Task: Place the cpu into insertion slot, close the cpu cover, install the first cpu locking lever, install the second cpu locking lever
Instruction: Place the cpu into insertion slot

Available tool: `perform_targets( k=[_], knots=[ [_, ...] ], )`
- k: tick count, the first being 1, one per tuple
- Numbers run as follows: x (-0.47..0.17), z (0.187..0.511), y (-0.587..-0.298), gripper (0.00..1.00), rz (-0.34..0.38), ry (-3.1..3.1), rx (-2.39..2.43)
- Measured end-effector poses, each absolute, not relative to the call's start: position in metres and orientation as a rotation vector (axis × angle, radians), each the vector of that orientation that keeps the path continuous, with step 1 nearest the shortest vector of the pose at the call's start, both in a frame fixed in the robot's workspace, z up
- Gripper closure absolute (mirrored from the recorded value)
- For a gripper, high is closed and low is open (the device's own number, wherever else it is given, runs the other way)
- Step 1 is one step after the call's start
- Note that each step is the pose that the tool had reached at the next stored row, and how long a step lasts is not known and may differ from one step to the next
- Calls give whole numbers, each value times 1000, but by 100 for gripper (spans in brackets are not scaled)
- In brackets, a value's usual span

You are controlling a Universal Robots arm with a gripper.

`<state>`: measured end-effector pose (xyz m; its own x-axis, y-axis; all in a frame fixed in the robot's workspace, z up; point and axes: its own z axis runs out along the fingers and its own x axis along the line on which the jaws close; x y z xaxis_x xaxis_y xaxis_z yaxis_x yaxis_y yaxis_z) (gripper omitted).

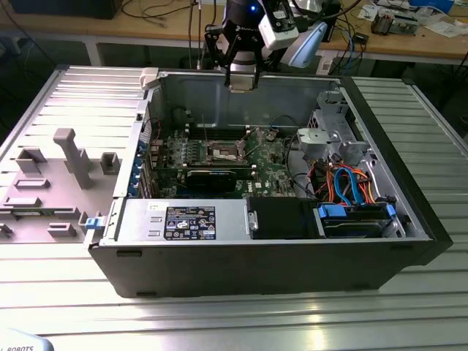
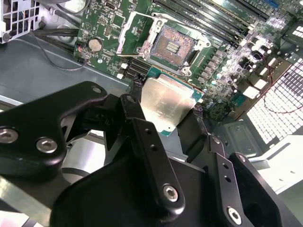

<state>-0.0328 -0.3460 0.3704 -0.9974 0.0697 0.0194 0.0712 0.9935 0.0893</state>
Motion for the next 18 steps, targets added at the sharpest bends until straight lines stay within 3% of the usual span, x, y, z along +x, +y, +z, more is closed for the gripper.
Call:
perform_targets(
  k=[18],
  knots=[
    [-33,370,-346,46,-142,-3117,-242]
  ],
)
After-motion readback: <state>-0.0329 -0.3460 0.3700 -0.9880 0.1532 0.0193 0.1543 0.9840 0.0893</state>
